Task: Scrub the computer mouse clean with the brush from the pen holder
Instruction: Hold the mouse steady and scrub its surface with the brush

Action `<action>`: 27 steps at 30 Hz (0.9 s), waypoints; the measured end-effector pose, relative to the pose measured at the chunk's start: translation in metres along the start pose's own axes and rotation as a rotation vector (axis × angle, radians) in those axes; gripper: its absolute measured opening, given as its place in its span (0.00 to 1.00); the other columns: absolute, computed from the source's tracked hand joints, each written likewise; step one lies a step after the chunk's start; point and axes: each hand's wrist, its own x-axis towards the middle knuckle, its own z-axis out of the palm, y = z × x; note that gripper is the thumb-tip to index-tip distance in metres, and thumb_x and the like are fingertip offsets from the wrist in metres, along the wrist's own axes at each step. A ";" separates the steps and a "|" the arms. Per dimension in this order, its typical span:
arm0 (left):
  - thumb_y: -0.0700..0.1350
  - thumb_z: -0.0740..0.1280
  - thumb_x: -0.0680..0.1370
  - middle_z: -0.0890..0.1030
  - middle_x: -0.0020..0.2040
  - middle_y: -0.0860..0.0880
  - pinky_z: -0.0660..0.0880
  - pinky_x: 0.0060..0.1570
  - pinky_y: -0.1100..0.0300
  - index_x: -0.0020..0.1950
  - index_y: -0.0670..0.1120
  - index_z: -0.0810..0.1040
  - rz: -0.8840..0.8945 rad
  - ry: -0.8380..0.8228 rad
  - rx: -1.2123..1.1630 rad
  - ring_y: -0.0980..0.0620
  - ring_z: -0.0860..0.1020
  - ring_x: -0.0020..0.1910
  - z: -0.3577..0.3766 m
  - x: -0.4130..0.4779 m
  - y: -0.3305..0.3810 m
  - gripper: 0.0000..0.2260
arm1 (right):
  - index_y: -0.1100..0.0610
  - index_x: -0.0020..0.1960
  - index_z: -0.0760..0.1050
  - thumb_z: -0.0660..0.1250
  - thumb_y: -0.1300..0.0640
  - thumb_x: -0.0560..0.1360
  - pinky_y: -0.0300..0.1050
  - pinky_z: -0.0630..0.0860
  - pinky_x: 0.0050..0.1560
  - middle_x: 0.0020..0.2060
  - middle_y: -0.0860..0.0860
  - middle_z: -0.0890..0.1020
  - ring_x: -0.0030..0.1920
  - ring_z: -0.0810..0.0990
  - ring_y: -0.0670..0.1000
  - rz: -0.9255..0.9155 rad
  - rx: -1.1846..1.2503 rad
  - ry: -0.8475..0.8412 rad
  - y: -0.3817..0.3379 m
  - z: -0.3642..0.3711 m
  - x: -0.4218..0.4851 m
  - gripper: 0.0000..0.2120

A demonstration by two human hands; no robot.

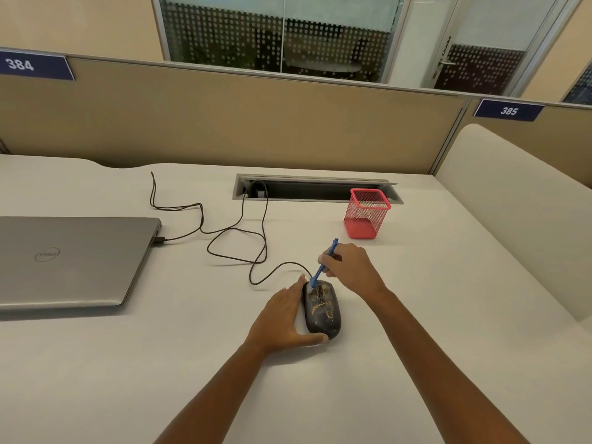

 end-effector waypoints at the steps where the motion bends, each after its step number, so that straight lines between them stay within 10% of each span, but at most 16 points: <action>1: 0.74 0.62 0.59 0.60 0.74 0.52 0.54 0.64 0.65 0.75 0.50 0.45 -0.003 -0.001 -0.004 0.54 0.61 0.70 0.000 0.000 0.000 0.54 | 0.67 0.52 0.77 0.62 0.59 0.76 0.47 0.77 0.54 0.49 0.62 0.83 0.45 0.82 0.56 -0.008 -0.006 0.031 0.000 -0.001 -0.001 0.12; 19: 0.72 0.64 0.58 0.60 0.74 0.52 0.58 0.67 0.59 0.75 0.50 0.42 -0.039 -0.023 -0.035 0.52 0.61 0.70 0.000 -0.001 0.000 0.55 | 0.68 0.51 0.78 0.63 0.58 0.76 0.55 0.79 0.55 0.48 0.63 0.83 0.47 0.83 0.60 0.055 0.009 -0.045 0.008 0.000 -0.024 0.13; 27: 0.71 0.66 0.60 0.63 0.72 0.51 0.59 0.65 0.61 0.75 0.50 0.42 -0.026 0.009 -0.036 0.52 0.63 0.68 0.001 -0.001 0.000 0.54 | 0.61 0.53 0.79 0.62 0.60 0.76 0.43 0.72 0.54 0.52 0.58 0.83 0.52 0.80 0.56 -0.150 -0.079 0.054 0.001 -0.004 -0.030 0.10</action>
